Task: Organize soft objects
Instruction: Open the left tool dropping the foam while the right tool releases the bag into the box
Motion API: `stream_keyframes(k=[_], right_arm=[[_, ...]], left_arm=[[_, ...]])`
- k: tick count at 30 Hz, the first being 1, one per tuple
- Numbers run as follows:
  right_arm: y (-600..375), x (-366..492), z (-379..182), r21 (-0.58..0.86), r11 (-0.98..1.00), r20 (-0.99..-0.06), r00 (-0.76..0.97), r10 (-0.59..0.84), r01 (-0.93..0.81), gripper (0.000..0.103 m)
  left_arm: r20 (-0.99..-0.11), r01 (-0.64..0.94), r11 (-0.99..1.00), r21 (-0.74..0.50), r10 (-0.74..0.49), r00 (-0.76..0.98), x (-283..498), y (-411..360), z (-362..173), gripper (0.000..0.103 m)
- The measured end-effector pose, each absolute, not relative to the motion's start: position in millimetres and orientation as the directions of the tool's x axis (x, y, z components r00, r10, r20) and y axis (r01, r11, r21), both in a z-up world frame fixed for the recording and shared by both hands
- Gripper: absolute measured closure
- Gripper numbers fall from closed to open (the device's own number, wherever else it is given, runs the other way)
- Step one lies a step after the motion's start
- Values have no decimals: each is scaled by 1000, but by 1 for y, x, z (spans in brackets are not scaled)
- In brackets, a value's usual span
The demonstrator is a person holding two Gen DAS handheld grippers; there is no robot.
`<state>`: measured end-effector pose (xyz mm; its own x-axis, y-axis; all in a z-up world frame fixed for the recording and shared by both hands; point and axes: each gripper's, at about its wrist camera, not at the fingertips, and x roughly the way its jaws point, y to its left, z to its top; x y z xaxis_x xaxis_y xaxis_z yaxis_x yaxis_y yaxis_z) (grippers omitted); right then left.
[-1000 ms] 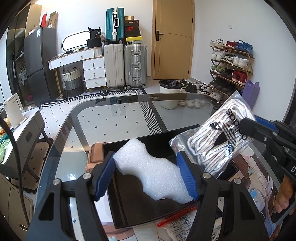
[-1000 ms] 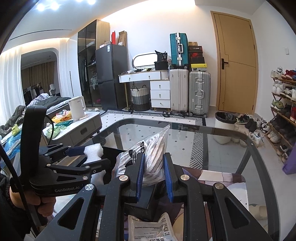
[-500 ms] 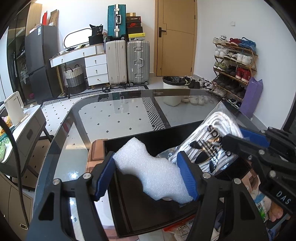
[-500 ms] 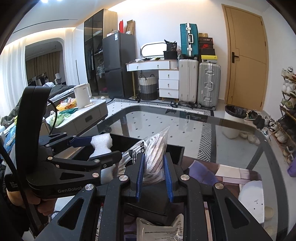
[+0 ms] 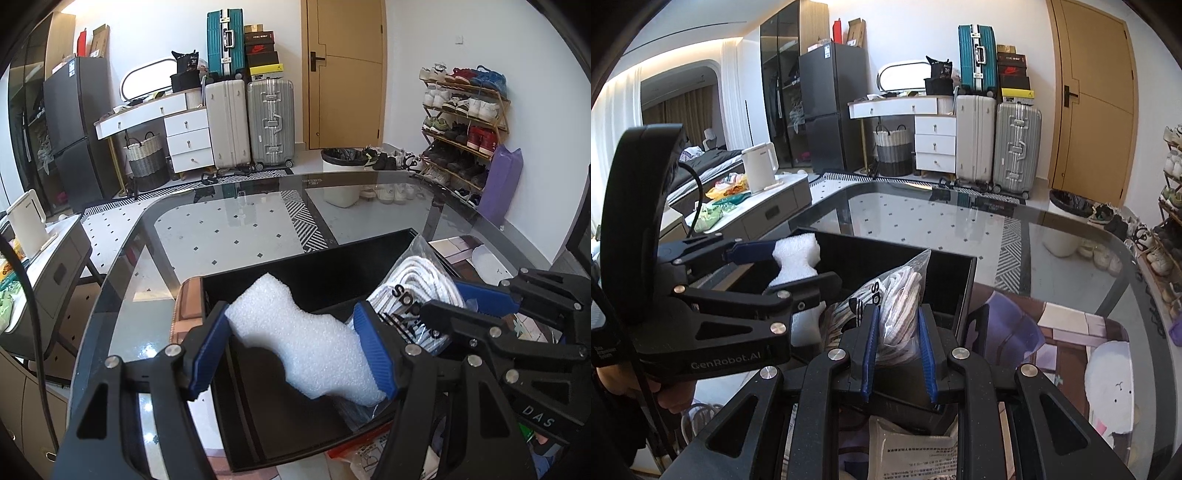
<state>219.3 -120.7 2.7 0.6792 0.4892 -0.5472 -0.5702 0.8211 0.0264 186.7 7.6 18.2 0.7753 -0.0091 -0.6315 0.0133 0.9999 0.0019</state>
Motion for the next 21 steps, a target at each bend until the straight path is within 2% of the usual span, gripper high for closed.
stream_keyframes(k=[7,8,11,13,14,16,18,20,21], right_arm=[[-121,217,-1,37,816,-565,662,493,-577,82],[-121,216,1,40,814,-565,658,497,-580,79],[-128,213,5,60,812,-532,669,519,-581,61],[-136,212,10,73,814,-512,679,526,-576,56],[-139,210,13,65,822,-503,693,517,-566,54],[-146,207,18,57,831,-493,708,505,-553,42],[-153,203,22,59,837,-487,716,500,-545,24],[-160,197,27,62,835,-477,719,505,-546,16],[-163,193,29,63,834,-472,720,509,-548,9]], left_arm=[[-638,18,1000,12,-7,770,188,5,18,33],[-638,19,1000,9,-9,770,187,6,17,33],[-639,23,1000,9,-12,769,186,6,18,32],[-639,29,1000,8,-17,769,183,5,18,30],[-639,31,999,7,-20,769,182,5,19,27],[-636,39,999,-3,-32,771,178,4,22,22],[-628,40,999,-11,-38,777,174,4,26,17],[-621,42,999,-12,-40,783,168,5,30,6],[-619,41,999,-11,-39,785,165,6,31,4]])
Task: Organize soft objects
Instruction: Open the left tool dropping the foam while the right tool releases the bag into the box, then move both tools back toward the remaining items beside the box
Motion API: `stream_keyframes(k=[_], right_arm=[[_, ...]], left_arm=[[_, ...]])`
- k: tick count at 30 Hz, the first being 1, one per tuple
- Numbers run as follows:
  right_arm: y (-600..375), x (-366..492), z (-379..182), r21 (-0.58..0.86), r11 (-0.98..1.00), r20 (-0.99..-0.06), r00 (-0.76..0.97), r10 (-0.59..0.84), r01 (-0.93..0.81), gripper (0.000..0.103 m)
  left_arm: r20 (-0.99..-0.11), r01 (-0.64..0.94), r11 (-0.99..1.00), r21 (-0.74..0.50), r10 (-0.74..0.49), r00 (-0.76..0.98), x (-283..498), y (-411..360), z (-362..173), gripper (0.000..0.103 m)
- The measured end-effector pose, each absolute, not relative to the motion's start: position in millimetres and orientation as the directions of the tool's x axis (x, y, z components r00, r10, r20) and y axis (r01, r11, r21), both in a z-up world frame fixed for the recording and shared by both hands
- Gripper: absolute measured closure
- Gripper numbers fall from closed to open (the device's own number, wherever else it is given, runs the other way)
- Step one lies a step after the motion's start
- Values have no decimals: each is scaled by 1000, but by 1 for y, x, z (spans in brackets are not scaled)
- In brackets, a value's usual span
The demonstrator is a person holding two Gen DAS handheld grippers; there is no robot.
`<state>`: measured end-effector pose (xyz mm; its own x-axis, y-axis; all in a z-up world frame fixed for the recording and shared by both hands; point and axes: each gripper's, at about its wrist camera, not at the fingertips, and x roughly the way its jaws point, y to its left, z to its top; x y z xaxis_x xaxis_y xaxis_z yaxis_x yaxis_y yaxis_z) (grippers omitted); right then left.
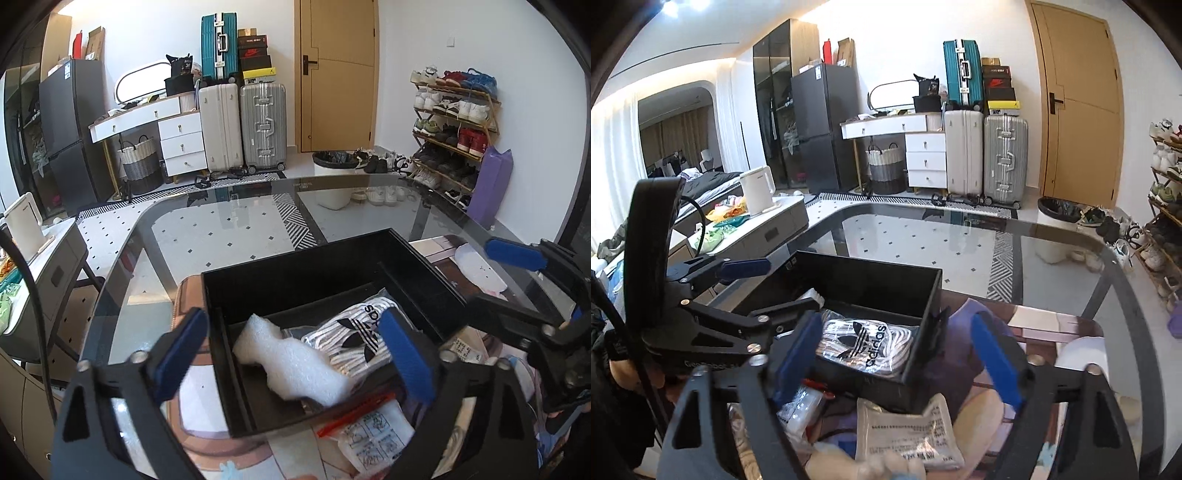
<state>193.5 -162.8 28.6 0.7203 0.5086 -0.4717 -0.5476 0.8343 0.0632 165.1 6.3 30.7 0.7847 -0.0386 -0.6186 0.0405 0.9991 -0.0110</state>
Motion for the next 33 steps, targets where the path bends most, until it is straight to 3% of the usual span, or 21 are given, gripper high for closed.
stream_keyframes(k=[2,33], right_arm=[[-171,188,31,82,831,-464,717,521,-551,1],[-208,111,13,132,866,-488,729,480,-482,1]], left_arm=[[-617,41,999,-13,-40,786,159,7,33,1],[-645,24,999,-23,-33,763,76,4,26,0]])
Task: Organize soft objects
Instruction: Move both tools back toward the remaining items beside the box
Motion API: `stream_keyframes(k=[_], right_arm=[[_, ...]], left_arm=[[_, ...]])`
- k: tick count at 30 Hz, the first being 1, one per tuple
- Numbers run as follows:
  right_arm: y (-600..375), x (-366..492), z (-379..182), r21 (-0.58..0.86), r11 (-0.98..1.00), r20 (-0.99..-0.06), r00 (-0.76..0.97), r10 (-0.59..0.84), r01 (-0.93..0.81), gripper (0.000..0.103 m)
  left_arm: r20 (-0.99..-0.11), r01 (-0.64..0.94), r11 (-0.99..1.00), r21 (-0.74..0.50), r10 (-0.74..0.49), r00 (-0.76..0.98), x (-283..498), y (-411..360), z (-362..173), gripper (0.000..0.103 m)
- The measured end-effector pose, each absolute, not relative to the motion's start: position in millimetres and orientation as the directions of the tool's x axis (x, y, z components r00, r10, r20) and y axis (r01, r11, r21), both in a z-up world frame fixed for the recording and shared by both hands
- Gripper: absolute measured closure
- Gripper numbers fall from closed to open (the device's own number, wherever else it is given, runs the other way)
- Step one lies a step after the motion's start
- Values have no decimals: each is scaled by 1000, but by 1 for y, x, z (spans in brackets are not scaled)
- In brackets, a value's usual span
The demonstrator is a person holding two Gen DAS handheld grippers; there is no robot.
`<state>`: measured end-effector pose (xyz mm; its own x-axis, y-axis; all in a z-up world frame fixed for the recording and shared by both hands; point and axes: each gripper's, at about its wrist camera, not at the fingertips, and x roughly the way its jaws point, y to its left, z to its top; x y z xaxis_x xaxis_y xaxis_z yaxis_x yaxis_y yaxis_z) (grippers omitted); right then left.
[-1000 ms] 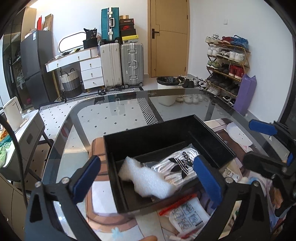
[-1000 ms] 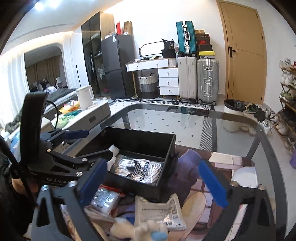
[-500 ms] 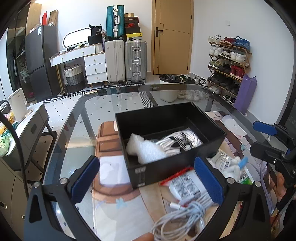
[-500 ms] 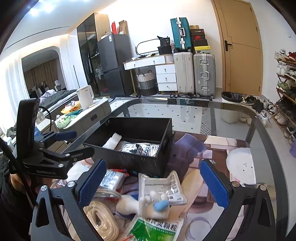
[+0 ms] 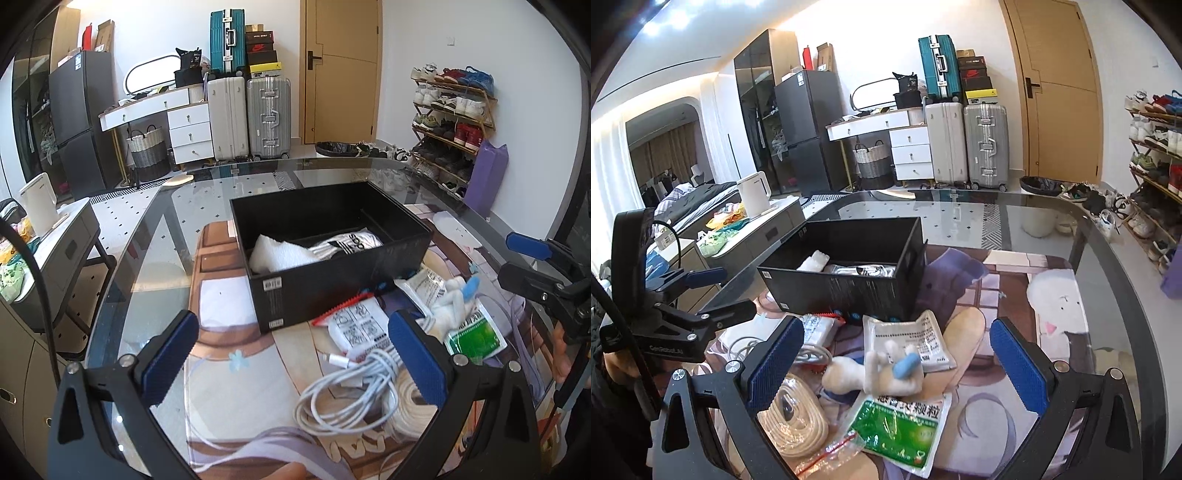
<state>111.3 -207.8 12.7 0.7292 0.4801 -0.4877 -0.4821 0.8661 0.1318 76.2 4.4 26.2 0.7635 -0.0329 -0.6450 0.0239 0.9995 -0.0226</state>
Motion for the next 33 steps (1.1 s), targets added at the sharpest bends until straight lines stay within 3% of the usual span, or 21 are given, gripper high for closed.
stream_keyframes(k=[33], right_arm=[[-216,101,-18,88,886,-572,706,419,-455,1]], left_arm=[[-711,48,999,-12,-42,702,69,-20,0,0]])
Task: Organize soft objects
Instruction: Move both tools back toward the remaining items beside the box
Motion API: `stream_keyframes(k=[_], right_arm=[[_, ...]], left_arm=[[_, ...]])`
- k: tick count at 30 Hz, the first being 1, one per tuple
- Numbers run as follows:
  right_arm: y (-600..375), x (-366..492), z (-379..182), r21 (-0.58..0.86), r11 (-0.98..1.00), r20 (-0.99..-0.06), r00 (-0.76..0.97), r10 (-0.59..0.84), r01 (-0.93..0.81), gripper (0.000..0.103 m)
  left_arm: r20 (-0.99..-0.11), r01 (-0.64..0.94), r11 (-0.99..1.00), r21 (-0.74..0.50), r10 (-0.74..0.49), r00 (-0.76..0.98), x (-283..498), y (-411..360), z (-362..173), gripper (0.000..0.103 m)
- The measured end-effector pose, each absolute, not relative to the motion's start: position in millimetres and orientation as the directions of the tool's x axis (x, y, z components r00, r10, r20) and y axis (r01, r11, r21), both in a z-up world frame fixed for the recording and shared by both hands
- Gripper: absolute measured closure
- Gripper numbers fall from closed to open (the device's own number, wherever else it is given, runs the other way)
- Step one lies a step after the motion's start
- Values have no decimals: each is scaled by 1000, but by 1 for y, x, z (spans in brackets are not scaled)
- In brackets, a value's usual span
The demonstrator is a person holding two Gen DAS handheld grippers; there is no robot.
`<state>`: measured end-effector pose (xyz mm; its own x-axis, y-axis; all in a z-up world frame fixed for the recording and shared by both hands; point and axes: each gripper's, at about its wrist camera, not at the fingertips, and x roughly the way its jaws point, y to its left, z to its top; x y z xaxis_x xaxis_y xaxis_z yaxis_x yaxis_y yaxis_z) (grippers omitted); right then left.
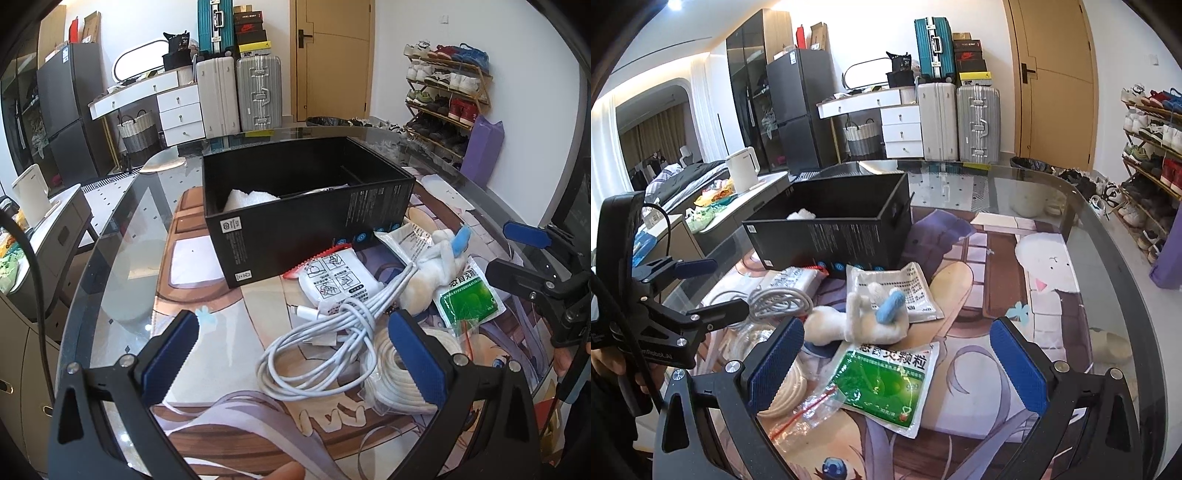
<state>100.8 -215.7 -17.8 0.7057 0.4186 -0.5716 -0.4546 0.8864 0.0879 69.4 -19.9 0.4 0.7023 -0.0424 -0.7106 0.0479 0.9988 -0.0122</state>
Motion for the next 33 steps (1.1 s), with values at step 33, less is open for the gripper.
stream_keyframes(k=[33], right_arm=[[-201,129,-55,74,911,-720,610,331,-406,1]], left_arm=[[-758,6,999,-44,-38,651,84,-12,-11,0]])
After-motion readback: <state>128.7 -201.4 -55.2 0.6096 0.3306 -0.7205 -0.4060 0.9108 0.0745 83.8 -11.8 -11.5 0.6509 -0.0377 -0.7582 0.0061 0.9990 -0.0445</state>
